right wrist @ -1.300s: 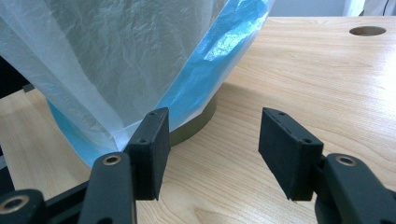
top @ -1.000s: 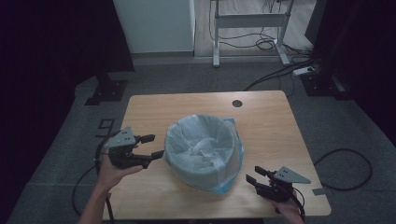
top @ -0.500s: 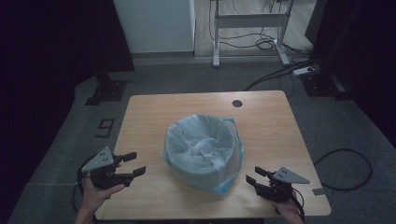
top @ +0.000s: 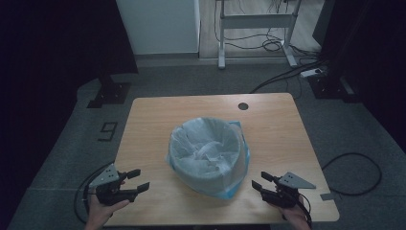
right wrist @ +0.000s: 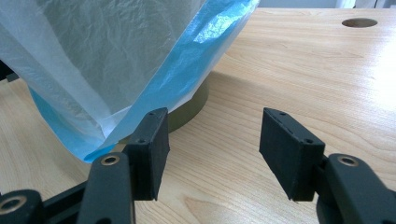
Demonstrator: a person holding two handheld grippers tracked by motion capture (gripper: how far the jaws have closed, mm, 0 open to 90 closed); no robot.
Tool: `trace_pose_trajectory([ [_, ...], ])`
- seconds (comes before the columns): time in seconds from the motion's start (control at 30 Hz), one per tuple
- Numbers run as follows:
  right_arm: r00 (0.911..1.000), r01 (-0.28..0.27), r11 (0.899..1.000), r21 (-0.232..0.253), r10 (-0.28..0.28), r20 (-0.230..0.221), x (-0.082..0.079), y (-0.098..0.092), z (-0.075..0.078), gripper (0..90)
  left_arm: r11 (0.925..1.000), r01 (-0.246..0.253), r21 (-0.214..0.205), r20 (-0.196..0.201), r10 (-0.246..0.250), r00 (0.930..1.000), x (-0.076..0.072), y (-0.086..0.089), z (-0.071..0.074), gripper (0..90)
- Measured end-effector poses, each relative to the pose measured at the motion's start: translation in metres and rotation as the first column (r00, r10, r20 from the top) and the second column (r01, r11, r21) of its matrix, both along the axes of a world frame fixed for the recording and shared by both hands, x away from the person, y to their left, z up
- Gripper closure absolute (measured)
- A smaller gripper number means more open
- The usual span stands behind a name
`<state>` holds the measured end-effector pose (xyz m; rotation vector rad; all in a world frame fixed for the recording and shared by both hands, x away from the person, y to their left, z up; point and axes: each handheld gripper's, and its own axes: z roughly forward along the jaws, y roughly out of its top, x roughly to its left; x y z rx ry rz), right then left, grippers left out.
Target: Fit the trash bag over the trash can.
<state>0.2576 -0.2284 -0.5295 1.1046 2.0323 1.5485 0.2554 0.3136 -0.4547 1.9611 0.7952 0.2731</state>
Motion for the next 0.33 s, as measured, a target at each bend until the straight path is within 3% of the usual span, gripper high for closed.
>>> trace_pose_trajectory([
  [0.33,1.0000,0.005,1.000,-0.001,-0.005,0.000,0.0008,-0.0019,-0.0002,41.2,0.9999,0.011,-0.001,-0.009,-0.011,0.9999,0.0052,-0.0059,-0.0029,31.9],
])
